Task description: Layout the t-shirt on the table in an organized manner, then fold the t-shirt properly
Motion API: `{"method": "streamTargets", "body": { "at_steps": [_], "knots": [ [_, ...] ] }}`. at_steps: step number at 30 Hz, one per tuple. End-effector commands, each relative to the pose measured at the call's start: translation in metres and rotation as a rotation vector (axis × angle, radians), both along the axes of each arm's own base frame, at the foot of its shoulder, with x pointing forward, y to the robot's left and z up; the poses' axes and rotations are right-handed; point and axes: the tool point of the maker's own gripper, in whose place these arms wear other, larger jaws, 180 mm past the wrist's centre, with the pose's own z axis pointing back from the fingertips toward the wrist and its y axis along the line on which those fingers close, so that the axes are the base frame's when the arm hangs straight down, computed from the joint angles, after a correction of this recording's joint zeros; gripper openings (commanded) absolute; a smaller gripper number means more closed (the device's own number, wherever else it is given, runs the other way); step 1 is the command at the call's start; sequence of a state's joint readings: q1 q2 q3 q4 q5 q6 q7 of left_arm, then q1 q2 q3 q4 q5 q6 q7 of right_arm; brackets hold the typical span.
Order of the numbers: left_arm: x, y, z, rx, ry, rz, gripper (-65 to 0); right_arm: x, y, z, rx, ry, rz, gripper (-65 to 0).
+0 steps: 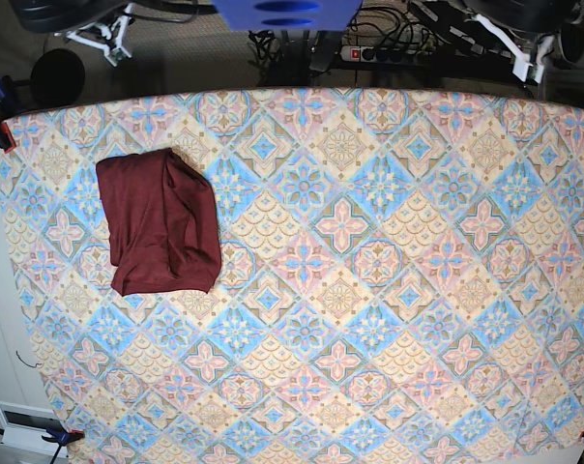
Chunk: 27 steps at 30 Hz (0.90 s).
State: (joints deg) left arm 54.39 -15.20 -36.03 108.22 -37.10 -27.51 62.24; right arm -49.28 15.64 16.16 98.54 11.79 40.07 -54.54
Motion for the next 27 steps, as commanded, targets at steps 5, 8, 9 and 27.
{"method": "streamTargets", "body": {
  "at_steps": [5, 8, 9, 27],
  "knots": [
    [-0.037, -0.007, -0.065, -0.036, 0.1, 0.032, -65.0, -0.038, 0.005, -0.044, 0.052, 0.104, -0.094, -63.1],
    [-0.044, -0.026, -0.1, -0.07, 0.103, 0.023, -65.0, -0.058, 0.017, -0.07, 0.108, 0.159, -0.166, -63.2],
    [-0.044, -0.035, -0.111, -0.089, 0.111, 0.017, -65.0, -0.058, 0.019, -0.077, 0.122, 0.165, -0.187, -63.2],
    [-0.028, -0.148, -0.23, -0.245, 0.078, 0.007, -65.0, -0.041, 0.05, -0.154, 0.263, 0.022, -0.624, -63.2]
  ]
}}
